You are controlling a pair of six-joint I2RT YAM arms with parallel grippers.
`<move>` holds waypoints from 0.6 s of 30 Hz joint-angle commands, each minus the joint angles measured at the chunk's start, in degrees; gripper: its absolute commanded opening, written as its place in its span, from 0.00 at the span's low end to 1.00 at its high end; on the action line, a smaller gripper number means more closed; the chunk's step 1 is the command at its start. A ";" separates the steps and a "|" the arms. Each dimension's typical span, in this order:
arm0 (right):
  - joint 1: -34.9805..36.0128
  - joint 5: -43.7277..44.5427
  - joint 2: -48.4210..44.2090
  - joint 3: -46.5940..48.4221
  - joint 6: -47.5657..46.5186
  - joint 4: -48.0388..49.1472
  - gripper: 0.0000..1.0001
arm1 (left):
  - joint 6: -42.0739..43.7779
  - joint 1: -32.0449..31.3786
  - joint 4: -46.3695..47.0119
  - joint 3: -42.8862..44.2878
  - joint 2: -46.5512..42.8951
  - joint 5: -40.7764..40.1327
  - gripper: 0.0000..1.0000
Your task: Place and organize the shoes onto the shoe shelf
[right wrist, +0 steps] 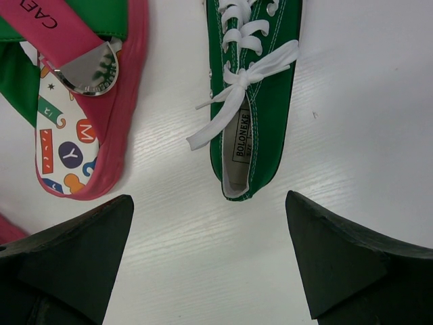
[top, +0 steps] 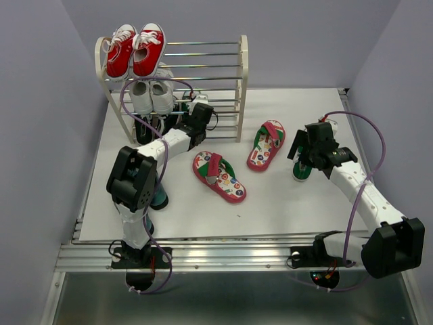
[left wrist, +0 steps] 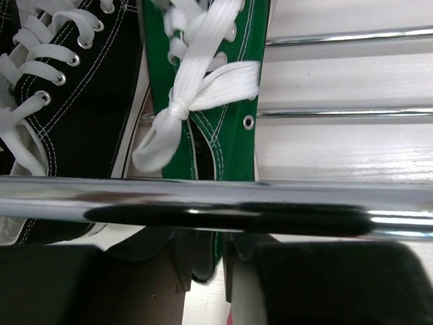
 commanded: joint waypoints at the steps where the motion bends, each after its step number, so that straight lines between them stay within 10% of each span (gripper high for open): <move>1: -0.27 -0.46 -0.86 0.63 -0.86 2.44 1.00 | -1.11 0.53 2.87 3.72 -1.33 -2.56 0.32; 18: -0.27 -0.02 -2.52 -0.86 0.63 1.83 1.00 | -4.53 0.27 -1.00 0.91 -8.97 3.32 0.61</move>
